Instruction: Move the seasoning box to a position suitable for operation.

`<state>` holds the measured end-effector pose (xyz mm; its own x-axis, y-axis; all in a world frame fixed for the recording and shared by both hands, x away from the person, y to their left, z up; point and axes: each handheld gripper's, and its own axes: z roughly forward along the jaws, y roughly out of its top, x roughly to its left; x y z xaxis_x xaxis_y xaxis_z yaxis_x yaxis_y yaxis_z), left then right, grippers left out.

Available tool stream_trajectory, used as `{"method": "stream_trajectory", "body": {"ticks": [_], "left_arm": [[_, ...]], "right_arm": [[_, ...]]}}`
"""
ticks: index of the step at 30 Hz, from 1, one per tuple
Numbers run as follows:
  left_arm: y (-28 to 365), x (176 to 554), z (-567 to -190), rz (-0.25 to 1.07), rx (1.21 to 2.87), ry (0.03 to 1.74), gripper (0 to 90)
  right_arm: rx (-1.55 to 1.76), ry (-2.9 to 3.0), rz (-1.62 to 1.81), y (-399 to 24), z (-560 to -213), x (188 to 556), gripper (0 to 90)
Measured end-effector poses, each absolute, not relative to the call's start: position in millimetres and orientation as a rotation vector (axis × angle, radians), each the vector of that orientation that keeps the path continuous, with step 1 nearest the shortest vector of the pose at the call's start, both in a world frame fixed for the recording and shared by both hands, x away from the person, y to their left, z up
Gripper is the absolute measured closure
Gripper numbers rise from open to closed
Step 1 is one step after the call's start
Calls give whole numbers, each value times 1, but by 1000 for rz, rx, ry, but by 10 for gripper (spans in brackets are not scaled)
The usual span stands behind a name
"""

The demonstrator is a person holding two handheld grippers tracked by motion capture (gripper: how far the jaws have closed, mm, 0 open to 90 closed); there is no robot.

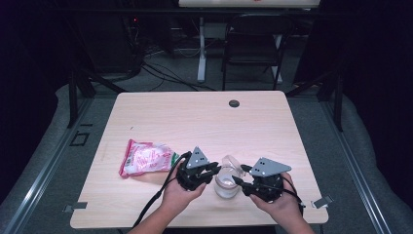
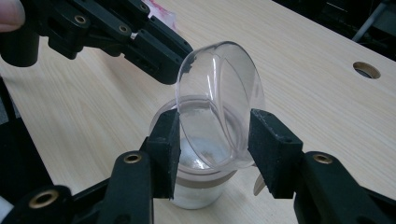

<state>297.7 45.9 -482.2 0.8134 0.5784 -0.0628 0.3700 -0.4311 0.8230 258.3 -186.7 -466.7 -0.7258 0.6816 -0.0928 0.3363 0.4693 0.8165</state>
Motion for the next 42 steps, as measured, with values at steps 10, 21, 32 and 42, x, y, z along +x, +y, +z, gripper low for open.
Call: {"method": "stream_trajectory", "body": {"ticks": [10, 21, 32, 42], "left_arm": [[47, 301, -492, 297, 2084, 724, 755], [44, 301, -500, 277, 2093, 732, 727], [41, 302, -505, 272, 2114, 730, 725], [40, 301, -506, 273, 2112, 727, 733]], "right_arm": [[866, 2301, 1176, -191, -464, 259, 566], [882, 2276, 1192, -196, -460, 260, 607], [914, 2243, 1206, -207, -456, 264, 650], [949, 2216, 1216, -216, -456, 269, 651]]}}
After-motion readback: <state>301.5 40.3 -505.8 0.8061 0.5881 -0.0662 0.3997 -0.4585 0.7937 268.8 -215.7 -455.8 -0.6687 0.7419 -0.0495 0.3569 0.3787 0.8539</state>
